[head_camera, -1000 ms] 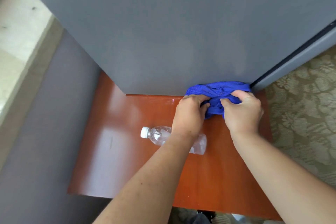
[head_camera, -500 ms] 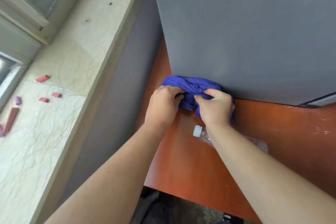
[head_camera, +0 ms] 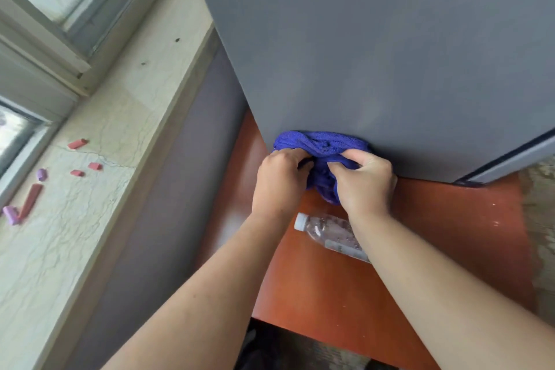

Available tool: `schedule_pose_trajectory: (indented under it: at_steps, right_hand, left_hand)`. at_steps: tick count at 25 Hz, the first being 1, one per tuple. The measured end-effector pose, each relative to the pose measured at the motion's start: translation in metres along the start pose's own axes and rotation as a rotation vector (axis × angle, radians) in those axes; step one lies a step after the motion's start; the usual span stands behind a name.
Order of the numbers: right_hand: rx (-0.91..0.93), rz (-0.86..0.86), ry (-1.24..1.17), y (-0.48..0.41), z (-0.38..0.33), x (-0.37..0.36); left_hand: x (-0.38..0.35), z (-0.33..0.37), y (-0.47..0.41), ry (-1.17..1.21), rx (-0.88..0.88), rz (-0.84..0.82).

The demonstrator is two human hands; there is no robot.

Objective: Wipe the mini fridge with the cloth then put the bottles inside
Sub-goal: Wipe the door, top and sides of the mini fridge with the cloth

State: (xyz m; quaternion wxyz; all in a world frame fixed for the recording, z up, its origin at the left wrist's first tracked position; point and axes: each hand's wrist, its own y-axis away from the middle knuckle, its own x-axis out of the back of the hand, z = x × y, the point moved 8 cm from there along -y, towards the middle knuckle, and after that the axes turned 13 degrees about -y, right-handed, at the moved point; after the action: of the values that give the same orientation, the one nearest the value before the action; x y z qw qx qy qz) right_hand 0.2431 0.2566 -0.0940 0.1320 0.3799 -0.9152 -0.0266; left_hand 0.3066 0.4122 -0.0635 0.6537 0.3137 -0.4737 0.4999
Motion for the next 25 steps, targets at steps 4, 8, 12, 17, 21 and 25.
schedule_pose_trajectory:
  at_steps: [4, 8, 12, 17, 21, 25]
  right_hand:
    - [0.076, 0.057, 0.047, -0.013, -0.032, 0.084]
    - [0.1, 0.118, 0.014, -0.026, -0.067, 0.165]
    - [0.363, 0.185, 0.065, -0.018, -0.14, 0.208]
    - [0.521, 0.228, -0.03, -0.001, -0.223, 0.224]
    - [0.732, 0.212, -0.068, 0.016, -0.291, 0.23]
    - [0.89, 0.164, 0.054, 0.026, -0.338, 0.22]
  left_hand:
    - [0.003, 0.083, 0.01, 0.048, -0.05, 0.045]
    - [0.014, 0.168, 0.021, 0.106, -0.133, 0.088]
    - [0.06, 0.217, 0.023, 0.165, -0.212, 0.176]
    - [0.15, 0.246, 0.018, 0.095, -0.31, 0.379]
    - [0.209, 0.262, 0.018, 0.09, -0.364, 0.504]
    - [0.249, 0.269, 0.017, 0.081, -0.413, 0.592]
